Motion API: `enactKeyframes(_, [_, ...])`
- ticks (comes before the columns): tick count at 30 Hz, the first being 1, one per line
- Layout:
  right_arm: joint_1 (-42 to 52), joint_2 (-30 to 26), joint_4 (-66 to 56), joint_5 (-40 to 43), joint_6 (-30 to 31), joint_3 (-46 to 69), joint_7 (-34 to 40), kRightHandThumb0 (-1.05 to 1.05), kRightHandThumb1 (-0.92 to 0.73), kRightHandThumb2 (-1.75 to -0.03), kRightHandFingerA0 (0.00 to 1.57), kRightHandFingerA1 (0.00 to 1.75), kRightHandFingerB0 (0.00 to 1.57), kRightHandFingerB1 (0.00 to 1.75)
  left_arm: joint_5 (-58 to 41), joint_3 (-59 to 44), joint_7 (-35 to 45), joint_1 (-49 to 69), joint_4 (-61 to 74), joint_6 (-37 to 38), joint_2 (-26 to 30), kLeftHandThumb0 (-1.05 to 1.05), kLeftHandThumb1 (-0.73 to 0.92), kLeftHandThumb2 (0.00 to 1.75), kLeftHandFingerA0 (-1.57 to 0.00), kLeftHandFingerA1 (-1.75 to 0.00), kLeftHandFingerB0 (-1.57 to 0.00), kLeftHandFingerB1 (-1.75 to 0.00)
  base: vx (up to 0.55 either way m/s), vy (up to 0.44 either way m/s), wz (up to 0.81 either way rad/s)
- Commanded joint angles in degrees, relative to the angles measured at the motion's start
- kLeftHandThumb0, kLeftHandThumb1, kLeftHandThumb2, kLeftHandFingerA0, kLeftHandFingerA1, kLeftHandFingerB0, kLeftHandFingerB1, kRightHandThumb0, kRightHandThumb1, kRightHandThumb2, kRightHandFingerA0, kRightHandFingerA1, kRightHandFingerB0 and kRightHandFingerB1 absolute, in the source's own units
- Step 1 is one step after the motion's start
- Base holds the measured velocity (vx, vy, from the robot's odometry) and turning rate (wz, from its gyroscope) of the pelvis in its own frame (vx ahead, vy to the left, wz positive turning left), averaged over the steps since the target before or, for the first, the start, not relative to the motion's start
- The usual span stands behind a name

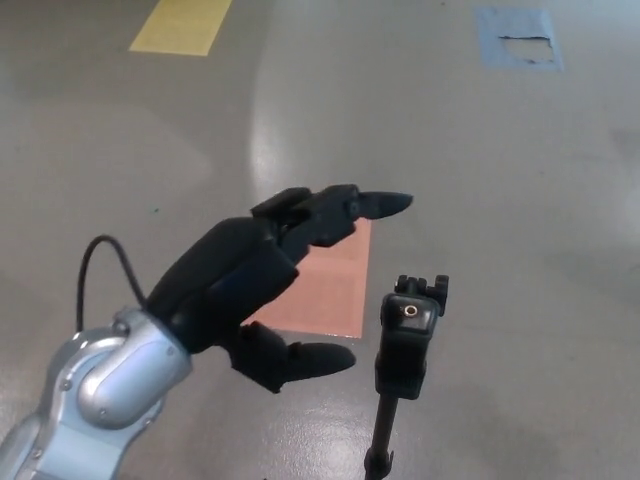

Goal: The robot uses its left hand to grab the top of a phone stand kept on the floor and rotates it anti-clockwise

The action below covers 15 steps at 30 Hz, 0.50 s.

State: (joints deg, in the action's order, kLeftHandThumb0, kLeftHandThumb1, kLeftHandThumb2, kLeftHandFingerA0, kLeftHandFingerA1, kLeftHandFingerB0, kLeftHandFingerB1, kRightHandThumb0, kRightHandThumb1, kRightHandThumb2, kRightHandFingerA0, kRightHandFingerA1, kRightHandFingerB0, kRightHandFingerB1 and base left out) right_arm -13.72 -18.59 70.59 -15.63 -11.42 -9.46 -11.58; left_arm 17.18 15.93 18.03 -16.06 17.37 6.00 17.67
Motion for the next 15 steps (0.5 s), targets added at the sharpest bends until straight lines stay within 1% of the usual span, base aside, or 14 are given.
enactKeyframes(1, [0.0, -1.5, -0.1, 0.0, -0.2, 0.0, -1.4, -0.33, -0.55, -1.01, 0.60, 0.69, 0.09, 0.46, 3.1, 1.5, 1.4, -1.9, 0.7, -4.2, -0.5, -0.31, 0.26, 0.84, -0.02, -0.50, 0.00, -0.49, 0.00, 0.000, 0.00])
enactKeyframes(7, [0.0, -1.6, 0.0, -0.5, -0.5, -0.4, -1.4, -0.34, -0.56, -1.01, 0.59, 0.68, 0.08, 0.45, 4.1, 3.1, 1.3, -2.7, 0.9, -5.6, -1.4, -0.31, 0.25, 0.84, -0.02, -0.49, 0.00, -0.48, 0.00, 0.000, 0.00])
enactKeyframes(13, [-0.3, -1.6, 0.0, -0.7, -0.3, -1.0, -1.1, -0.33, -0.55, -1.00, 0.59, 0.68, 0.10, 0.46, 5.3, 4.5, 1.5, -3.4, 0.3, -5.8, -2.1, -0.32, 0.26, 0.85, -0.01, -0.49, 0.00, -0.48, 0.00, 0.000, 0.00])
enactKeyframes(14, [-0.4, -1.5, 0.0, -0.7, 0.1, -1.1, -1.1, -0.33, -0.55, -1.01, 0.59, 0.68, 0.10, 0.46, 5.7, 5.0, 1.6, -3.4, 0.2, -5.8, -2.3, -0.61, 0.40, 0.68, -0.10, -0.40, -0.05, -0.31, 0.00, 0.000, 0.00])
enactKeyframes(15, [-0.6, -1.5, 0.0, -0.8, 0.5, -1.1, -1.0, -0.33, -0.55, -1.01, 0.59, 0.68, 0.10, 0.46, 5.9, 5.4, 1.6, -3.5, 0.1, -5.7, -2.4, -0.61, 0.40, 0.68, -0.10, -0.40, -0.05, -0.31, 0.00, 0.000, 0.00])
